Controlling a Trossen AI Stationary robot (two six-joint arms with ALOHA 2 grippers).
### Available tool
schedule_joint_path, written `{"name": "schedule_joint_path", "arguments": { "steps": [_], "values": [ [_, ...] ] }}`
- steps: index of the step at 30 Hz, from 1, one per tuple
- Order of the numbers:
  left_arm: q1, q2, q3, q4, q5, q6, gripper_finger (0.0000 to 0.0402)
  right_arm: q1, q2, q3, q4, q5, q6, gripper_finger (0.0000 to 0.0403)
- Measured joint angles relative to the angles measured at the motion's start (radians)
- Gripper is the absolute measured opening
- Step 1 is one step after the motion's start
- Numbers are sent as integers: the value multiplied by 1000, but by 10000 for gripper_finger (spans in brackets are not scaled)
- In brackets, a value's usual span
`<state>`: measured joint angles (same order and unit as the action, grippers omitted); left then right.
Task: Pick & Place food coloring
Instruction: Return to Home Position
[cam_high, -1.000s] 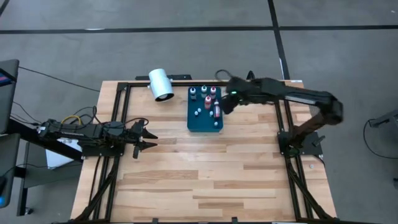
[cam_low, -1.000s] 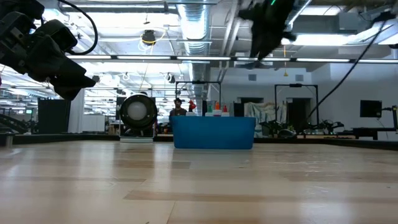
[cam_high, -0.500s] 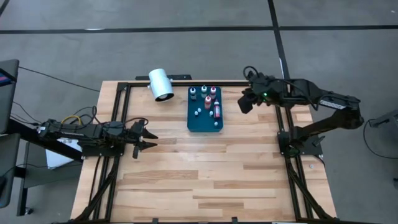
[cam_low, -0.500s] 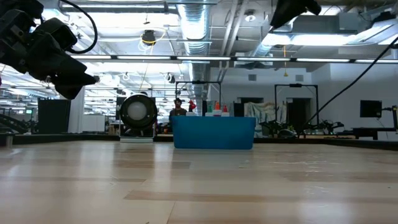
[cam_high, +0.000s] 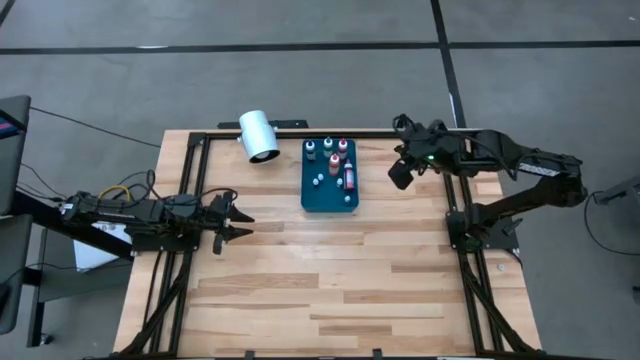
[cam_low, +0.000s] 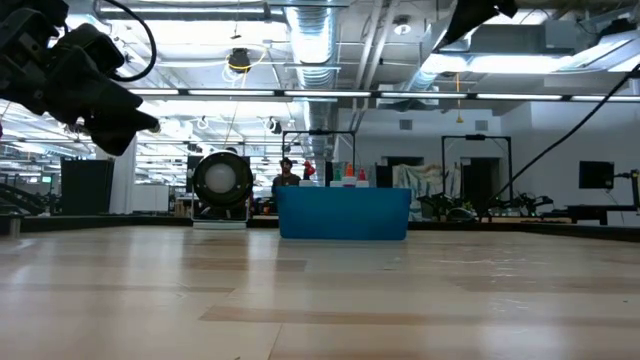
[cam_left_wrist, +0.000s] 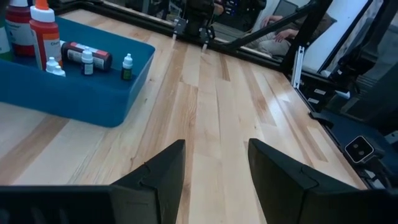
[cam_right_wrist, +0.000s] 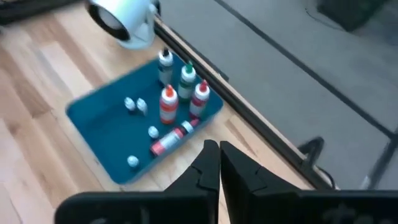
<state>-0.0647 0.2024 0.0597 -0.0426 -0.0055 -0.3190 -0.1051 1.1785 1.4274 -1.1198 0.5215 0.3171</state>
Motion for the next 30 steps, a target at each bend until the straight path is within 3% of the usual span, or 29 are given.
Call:
{"name": "schedule_joint_path", "arguments": {
  "steps": [5,12,21,30],
  "values": [
    [0,0,2,9,0,-4,167,0,-107,-151,197,-85,-56,3],
    [0,0,2,16,0,-12,167,0,-238,-449,471,-141,-7,1],
    [0,0,2,56,-1,-2,167,0,-332,-681,597,-169,41,0],
    [0,0,2,90,20,24,167,0,-554,-826,675,-214,42,0]
  ]
}}
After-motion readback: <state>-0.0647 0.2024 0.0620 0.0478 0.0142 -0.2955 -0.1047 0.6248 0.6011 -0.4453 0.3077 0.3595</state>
